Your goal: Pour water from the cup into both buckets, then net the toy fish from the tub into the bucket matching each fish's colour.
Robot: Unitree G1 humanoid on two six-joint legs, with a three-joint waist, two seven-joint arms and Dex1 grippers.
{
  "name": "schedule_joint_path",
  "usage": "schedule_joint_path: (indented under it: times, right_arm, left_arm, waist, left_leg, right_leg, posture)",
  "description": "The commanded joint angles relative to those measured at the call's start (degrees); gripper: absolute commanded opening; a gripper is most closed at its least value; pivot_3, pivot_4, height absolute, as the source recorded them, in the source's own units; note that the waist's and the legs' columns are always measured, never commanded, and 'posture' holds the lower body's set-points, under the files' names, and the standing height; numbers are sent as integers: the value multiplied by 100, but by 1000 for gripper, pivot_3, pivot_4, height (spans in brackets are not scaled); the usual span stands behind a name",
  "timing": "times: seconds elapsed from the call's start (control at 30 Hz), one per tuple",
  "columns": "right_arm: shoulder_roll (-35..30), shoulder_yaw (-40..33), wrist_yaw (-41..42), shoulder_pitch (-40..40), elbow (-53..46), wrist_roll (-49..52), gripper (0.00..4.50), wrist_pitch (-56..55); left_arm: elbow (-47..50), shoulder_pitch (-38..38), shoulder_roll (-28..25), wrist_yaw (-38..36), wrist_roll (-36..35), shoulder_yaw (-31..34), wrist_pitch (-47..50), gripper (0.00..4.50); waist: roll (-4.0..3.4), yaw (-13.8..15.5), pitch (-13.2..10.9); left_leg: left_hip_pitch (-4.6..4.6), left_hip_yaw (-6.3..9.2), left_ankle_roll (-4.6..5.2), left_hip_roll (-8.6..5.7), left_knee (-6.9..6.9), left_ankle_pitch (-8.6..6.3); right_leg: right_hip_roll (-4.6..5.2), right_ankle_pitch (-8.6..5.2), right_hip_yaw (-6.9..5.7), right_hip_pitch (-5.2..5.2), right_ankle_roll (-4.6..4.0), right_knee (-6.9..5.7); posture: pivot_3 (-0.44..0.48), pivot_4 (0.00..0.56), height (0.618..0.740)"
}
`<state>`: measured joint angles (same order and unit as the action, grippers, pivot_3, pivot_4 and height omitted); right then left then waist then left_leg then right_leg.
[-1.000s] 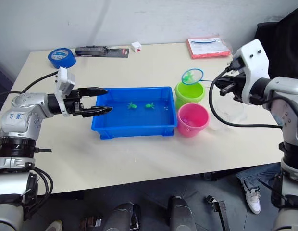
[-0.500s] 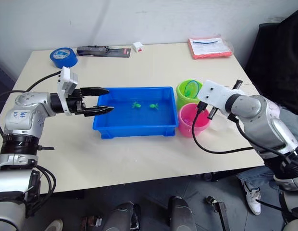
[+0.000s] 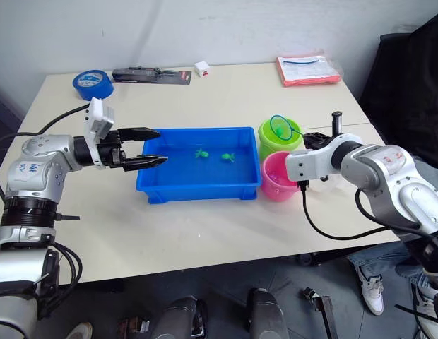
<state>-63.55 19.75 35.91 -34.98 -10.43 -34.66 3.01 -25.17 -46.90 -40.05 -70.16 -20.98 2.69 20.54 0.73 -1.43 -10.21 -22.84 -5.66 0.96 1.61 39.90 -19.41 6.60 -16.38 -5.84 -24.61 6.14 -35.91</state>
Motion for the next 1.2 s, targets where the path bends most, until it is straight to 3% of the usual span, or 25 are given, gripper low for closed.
schedule_joint_path:
  times: [0.03,0.5,1.2]
  right_arm:
    - [29,-312,-86,30,-3,-279,782,-198]
    - [82,-584,-247,93,204,-939,782,-710]
    - [329,-1015,-593,884,-439,-1907,782,-736]
  left_arm:
    - [120,-65,-12,0,-27,93,-58,4482]
    - [127,-69,29,35,-19,88,-41,4482]
    - [92,-97,41,14,-26,92,-68,4482]
  waist:
    - [0,2,0]
    - [0,-2,0]
    - [0,6,0]
  left_leg:
    - [0,1,0,0,1,0]
    - [0,0,0,0,2,0]
    - [0,1,0,-1,5,0]
  right_leg:
    - [0,0,0,0,0,0]
    - [-1,0,0,0,0,-1]
    - [-1,0,0,1,0,-3]
  posture:
    - [0,150,737]
    - [0,150,737]
    - [0,150,737]
